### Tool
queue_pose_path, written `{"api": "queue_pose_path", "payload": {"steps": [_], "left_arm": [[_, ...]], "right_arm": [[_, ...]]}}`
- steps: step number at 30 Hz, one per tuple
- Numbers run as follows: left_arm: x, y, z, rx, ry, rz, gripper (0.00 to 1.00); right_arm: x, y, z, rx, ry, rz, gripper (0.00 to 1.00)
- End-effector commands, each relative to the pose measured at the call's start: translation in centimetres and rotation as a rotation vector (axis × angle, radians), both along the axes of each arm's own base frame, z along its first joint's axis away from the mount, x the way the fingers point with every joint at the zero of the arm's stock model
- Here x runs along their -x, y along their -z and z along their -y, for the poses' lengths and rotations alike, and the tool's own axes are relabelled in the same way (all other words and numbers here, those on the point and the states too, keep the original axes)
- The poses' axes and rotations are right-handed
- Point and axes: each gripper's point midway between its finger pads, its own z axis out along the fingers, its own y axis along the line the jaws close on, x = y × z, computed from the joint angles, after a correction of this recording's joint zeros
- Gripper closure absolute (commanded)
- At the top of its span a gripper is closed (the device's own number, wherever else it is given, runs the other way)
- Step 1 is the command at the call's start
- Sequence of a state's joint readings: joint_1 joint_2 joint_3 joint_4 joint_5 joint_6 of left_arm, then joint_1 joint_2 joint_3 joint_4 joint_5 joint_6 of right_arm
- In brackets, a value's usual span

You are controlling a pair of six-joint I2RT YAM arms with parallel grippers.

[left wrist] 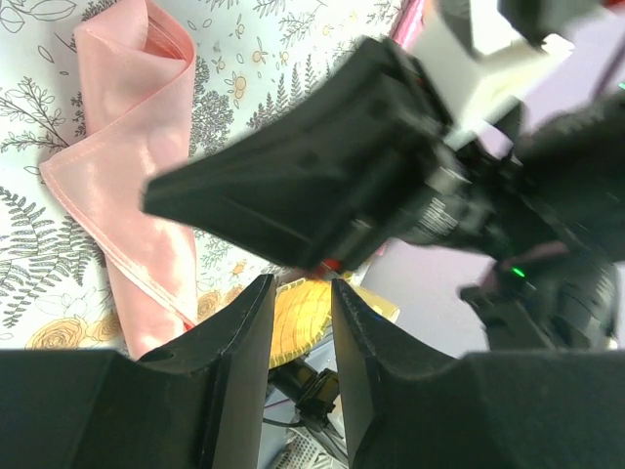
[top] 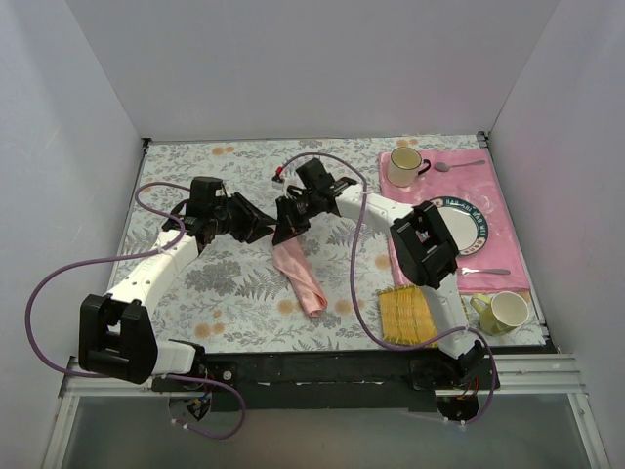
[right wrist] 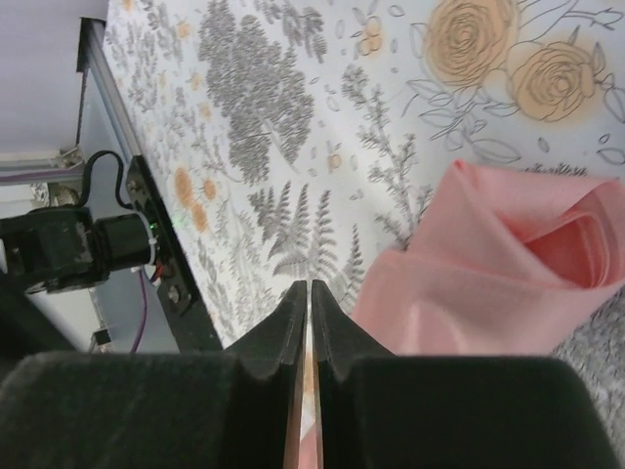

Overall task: Fold the napkin, place the utensils inside, and roll it up
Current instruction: Roll the napkin with the utensil

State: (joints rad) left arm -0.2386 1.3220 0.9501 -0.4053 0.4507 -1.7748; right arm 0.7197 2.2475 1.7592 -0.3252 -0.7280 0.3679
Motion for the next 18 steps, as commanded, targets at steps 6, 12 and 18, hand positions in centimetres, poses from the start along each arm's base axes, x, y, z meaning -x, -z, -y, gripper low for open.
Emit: {"api": "queue_pose_path", "payload": {"steps": [6,12,18], "left_arm": [[0.7,0.1,0.3,-0.006,0.051,-0.005,0.70],[4.2,5.0,1.1,-0.149,0.148,-0.143,0.71],[8.0,8.7,1.4,-0.270,0.220,-0.218,0.73]], "right_arm": [[1.6,-6.6,7.0,0.051,0.048,0.075,0.67],[3.7,-5.6,12.0,0.168,0.054,0.086,0.53],[6.2,-2.2,14.7,0.248,0.018,0.079,0.35]]}}
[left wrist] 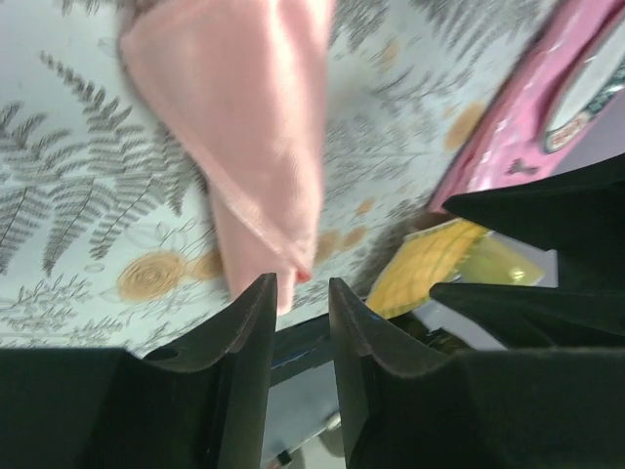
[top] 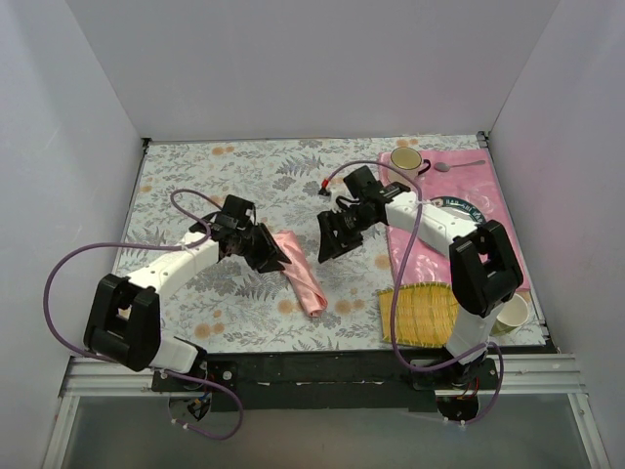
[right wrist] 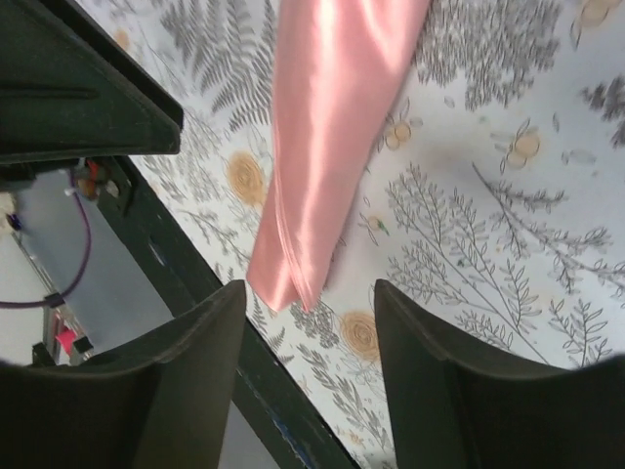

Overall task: Fold the napkin, place the utensils inside, and roll it up
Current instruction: Roll the napkin with the utensil

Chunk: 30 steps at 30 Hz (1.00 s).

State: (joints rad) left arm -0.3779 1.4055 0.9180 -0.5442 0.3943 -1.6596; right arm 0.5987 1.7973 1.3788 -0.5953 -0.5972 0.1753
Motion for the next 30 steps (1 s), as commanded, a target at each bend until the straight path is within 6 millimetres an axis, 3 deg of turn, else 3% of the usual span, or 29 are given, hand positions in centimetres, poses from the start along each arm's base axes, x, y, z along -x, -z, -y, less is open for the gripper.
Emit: {"api": "queue_pose_path", "payload": {"steps": [1,5,11,15,18,22,23,24,25,26,27,28,30], "left_arm": [[3.2,2.4,-1.0,-0.104,0.042,-0.050,0.73],[3.9,2.0,-1.4,-0.099,0.040,-0.027,0.71],[4.7,2.7,-1.0,-0.070,0.062,-0.053,0.70],[4.5,2.8,-1.2,-0.089,0.061,-0.049,0.71],[3.2,-0.1,-0.7,-0.055,0.065,0.034,0.69],[0.6,-8.0,0.7,0.022,0.085,0.219,0.62],[-0.5,-11.7,1.2,0.052,0.086,0.310,0.56],[-1.0,-13.8,1.4,0.065,0.085,0.361,0.53],[-1.4,-15.7,1.4,0.074,0.082,0.403,0.51],[-1.9,-19.5,1.5,0.097,0.082,0.505,0.47],[-2.3,-21.1,1.3,0.098,0.069,0.549,0.44],[-2.5,-22.6,1.2,0.106,0.060,0.590,0.41],[-2.7,-26.3,0.9,0.121,0.046,0.704,0.33]], "right_arm": [[2.4,1.7,1.6,0.052,-0.071,-0.015,0.35],[3.4,3.8,1.5,0.026,-0.088,-0.056,0.34],[4.5,4.8,0.8,-0.003,-0.102,-0.116,0.34],[3.6,4.0,1.4,0.050,-0.055,-0.072,0.35],[3.3,2.0,2.1,0.080,-0.034,-0.025,0.35],[2.6,-3.4,3.5,0.107,0.055,0.086,0.34],[2.4,-4.7,3.8,0.110,0.090,0.111,0.34],[2.0,-6.9,5.0,0.124,0.149,0.186,0.33],[2.0,-8.4,5.5,0.122,0.185,0.220,0.29],[2.5,-11.1,6.2,0.075,0.239,0.269,0.27],[2.1,-12.1,7.1,0.078,0.295,0.314,0.20],[2.4,-13.3,7.7,0.060,0.328,0.344,0.05],[3.4,-16.2,9.1,0.003,0.402,0.411,0.01]]}}
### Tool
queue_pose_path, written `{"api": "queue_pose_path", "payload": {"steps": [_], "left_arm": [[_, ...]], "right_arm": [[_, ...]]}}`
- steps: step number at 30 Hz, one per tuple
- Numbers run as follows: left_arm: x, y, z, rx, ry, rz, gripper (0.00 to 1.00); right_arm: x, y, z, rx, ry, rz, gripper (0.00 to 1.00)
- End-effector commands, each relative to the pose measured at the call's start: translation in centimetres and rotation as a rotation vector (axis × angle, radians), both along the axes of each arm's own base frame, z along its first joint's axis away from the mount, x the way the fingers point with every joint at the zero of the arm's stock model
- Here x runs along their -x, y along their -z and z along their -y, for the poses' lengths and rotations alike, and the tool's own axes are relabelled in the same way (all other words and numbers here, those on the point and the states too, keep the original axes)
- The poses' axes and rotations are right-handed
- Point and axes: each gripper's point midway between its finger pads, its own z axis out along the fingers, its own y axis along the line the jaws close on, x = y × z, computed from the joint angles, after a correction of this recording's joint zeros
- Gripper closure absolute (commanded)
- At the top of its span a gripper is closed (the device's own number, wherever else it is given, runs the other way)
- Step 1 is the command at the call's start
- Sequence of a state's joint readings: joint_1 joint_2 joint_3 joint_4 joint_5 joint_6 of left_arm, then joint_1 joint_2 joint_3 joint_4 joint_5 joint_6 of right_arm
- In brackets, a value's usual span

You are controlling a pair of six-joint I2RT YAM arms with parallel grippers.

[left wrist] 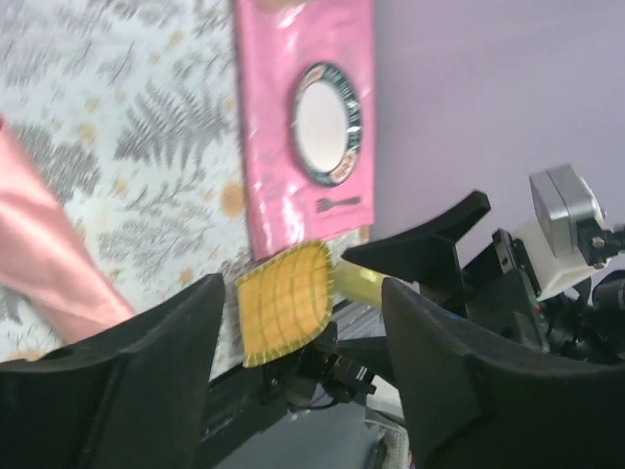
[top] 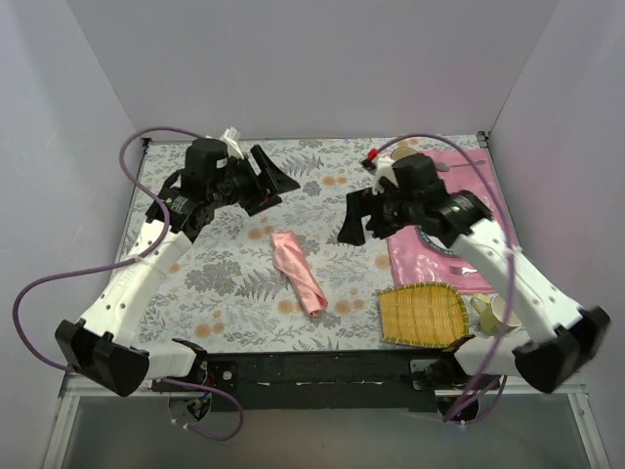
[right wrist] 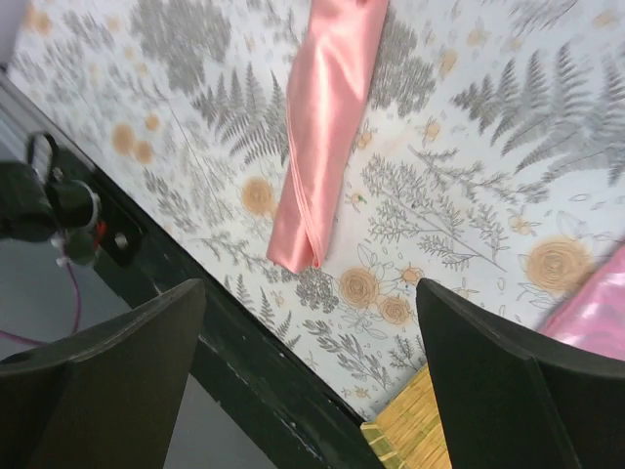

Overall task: Fold the napkin, place the utensils inside, and roll it up
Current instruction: Roll the napkin with the utensil

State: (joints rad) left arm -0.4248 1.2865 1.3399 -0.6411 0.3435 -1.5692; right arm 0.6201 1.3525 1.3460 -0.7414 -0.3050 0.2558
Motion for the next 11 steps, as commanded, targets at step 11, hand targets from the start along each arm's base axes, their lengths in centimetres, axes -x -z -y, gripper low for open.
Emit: {"api": "queue_pose_path", "payload": {"steps": [11], "left_arm": [[2.4,-10.3,-3.2,0.076,-0.089,0.390,0.06]], "right_arm": [[3.4,-7.3,8.9,-0.188,0.503,0.200,0.01]]}}
